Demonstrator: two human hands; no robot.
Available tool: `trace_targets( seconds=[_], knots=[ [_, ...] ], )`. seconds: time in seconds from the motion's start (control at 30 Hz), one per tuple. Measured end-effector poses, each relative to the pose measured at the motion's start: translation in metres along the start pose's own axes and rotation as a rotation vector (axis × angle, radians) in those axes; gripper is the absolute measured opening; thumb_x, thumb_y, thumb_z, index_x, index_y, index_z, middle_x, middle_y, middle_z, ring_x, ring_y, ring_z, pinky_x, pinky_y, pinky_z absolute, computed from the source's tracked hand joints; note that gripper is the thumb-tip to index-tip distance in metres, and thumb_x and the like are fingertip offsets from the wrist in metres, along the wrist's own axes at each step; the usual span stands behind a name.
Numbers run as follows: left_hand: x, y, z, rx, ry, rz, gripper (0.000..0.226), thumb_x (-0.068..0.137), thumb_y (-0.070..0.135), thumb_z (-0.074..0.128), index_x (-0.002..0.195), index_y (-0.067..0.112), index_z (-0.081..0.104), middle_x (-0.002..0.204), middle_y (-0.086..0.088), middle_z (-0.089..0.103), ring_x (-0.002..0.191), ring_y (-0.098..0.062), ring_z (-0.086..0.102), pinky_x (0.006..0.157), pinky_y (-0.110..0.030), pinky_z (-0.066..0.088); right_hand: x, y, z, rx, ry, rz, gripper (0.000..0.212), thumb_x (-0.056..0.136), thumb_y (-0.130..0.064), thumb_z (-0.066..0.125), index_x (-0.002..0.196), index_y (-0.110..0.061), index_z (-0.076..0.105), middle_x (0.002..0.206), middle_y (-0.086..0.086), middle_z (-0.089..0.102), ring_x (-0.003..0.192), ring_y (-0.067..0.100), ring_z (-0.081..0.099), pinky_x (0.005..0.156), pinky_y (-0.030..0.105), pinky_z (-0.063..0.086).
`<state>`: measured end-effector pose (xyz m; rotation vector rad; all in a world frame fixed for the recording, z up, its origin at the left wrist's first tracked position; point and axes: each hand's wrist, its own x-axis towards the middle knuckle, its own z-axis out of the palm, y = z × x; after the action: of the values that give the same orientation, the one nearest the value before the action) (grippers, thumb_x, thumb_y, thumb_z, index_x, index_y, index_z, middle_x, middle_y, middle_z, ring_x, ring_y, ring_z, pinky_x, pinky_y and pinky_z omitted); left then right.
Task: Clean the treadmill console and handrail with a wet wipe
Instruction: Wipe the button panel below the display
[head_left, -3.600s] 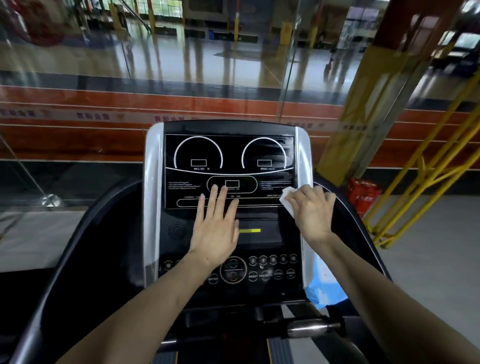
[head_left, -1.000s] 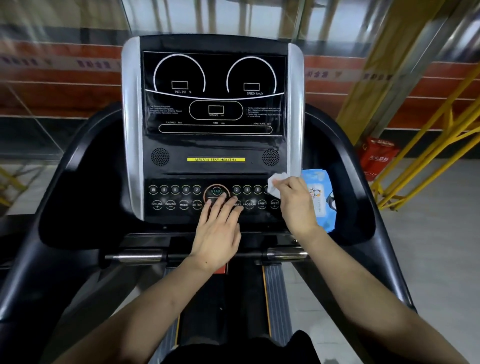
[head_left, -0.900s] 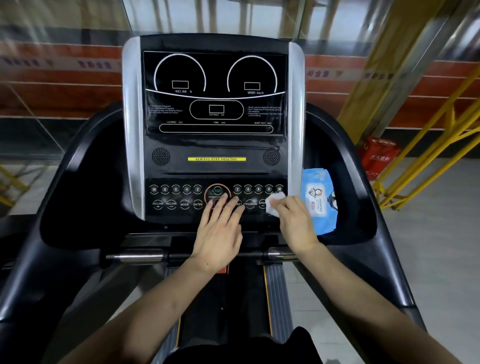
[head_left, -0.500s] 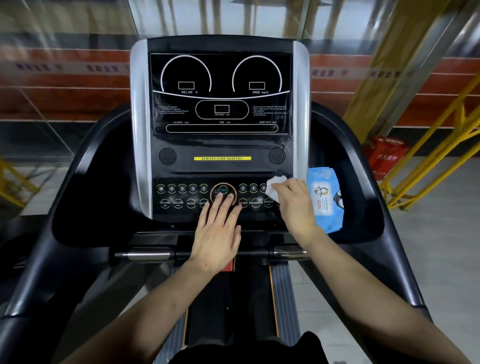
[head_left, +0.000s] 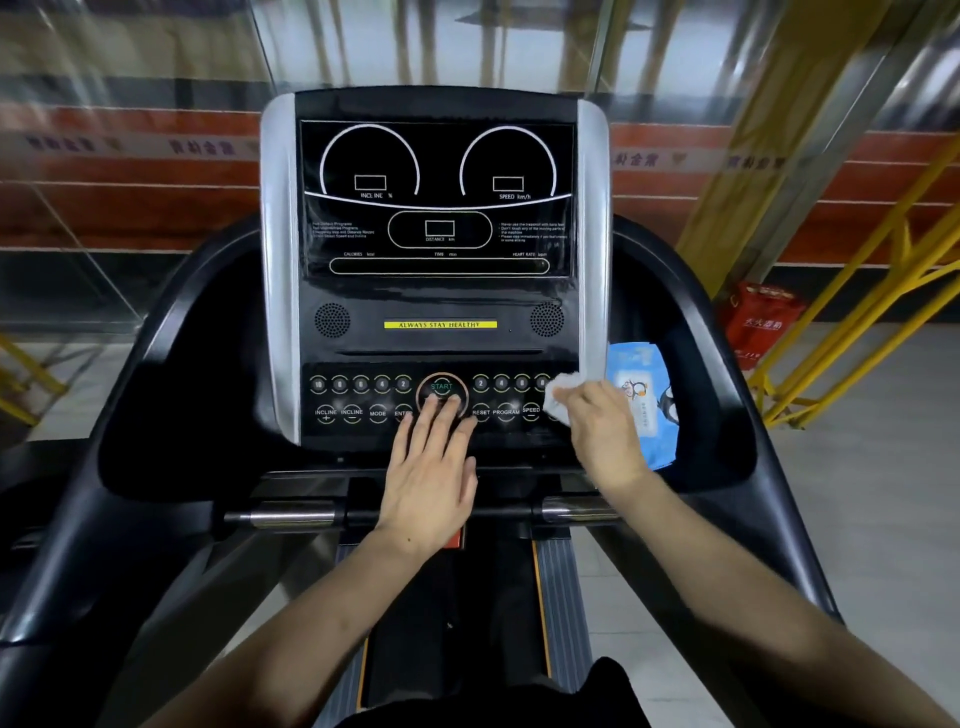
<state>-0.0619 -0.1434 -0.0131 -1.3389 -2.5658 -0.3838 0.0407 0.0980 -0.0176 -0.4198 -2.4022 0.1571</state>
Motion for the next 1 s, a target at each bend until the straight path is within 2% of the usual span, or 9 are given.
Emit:
trace_targets(
  seconds=[0.13,0.33,0.47,0.6,0.7,0.8,0.9,1.0],
  knots=[
    [0.000,0.000,0.002,-0.004,0.018,-0.008,0.052,0.103,0.033,0.038,0.152,0.016,0.046,0.166,-0.008,0.036,0.161,-0.028,0.017,0.129,-0.054,0.019,-0.020,0.005,-0.001,0.022,-0.017,-0.057,0.038,0.075,0.021,0.072,0.104,-0.003,0.075,0.089,0.005,0.066,0.081,0.025,0.054,0.075,0.035,0.045],
    [0.000,0.004,0.004,-0.021,0.001,-0.023,0.052,0.103,0.032,0.041,0.153,0.017,0.045,0.167,-0.008,0.035,0.161,-0.028,0.017,0.128,-0.055,0.019,0.035,0.001,-0.001,0.028,0.057,0.093,0.040,0.078,0.019,0.067,0.110,-0.004,0.074,0.088,0.007,0.062,0.082,0.030,0.054,0.079,0.041,0.049],
    [-0.005,0.003,0.006,-0.024,-0.003,-0.007,0.053,0.102,0.032,0.039,0.153,0.016,0.044,0.167,-0.009,0.033,0.161,-0.029,0.015,0.128,-0.055,0.019,-0.008,-0.012,0.013,0.004,0.008,-0.053,0.039,0.075,0.022,0.067,0.105,-0.002,0.072,0.088,0.008,0.060,0.076,0.031,0.053,0.069,0.042,0.046],
    [-0.005,-0.002,0.005,-0.022,0.018,-0.041,0.054,0.102,0.031,0.042,0.153,0.016,0.045,0.167,-0.010,0.034,0.161,-0.029,0.016,0.129,-0.054,0.019,-0.008,-0.017,0.016,0.011,-0.019,-0.145,0.043,0.070,0.022,0.070,0.103,-0.006,0.073,0.085,0.007,0.060,0.077,0.028,0.048,0.070,0.041,0.041],
    [-0.002,-0.002,0.003,-0.044,0.024,-0.062,0.053,0.101,0.031,0.042,0.153,0.016,0.044,0.166,-0.011,0.035,0.160,-0.030,0.017,0.129,-0.054,0.019,0.037,-0.026,0.017,-0.005,0.044,-0.021,0.039,0.071,0.017,0.072,0.100,-0.009,0.075,0.084,0.006,0.059,0.082,0.024,0.042,0.073,0.040,0.041],
    [-0.005,-0.001,0.003,-0.057,0.029,-0.064,0.053,0.101,0.030,0.044,0.152,0.015,0.045,0.167,-0.010,0.033,0.160,-0.030,0.017,0.129,-0.054,0.019,0.037,-0.039,0.021,-0.034,0.064,0.065,0.039,0.070,0.011,0.075,0.099,-0.016,0.076,0.086,0.003,0.061,0.084,0.023,0.044,0.075,0.040,0.043],
    [-0.009,-0.004,0.005,-0.055,0.024,-0.070,0.053,0.102,0.029,0.045,0.153,0.016,0.043,0.169,-0.009,0.031,0.161,-0.030,0.016,0.129,-0.053,0.018,-0.006,-0.039,0.024,-0.012,0.002,-0.137,0.043,0.067,0.013,0.078,0.102,-0.011,0.076,0.088,0.005,0.064,0.084,0.023,0.042,0.074,0.034,0.031],
    [-0.011,-0.006,0.005,-0.056,0.034,-0.085,0.054,0.101,0.029,0.046,0.153,0.017,0.043,0.168,-0.009,0.032,0.160,-0.030,0.017,0.129,-0.053,0.018,-0.005,-0.032,0.021,-0.014,-0.032,-0.253,0.040,0.071,0.011,0.077,0.106,-0.010,0.076,0.088,0.005,0.065,0.084,0.023,0.043,0.075,0.034,0.030]
  ],
)
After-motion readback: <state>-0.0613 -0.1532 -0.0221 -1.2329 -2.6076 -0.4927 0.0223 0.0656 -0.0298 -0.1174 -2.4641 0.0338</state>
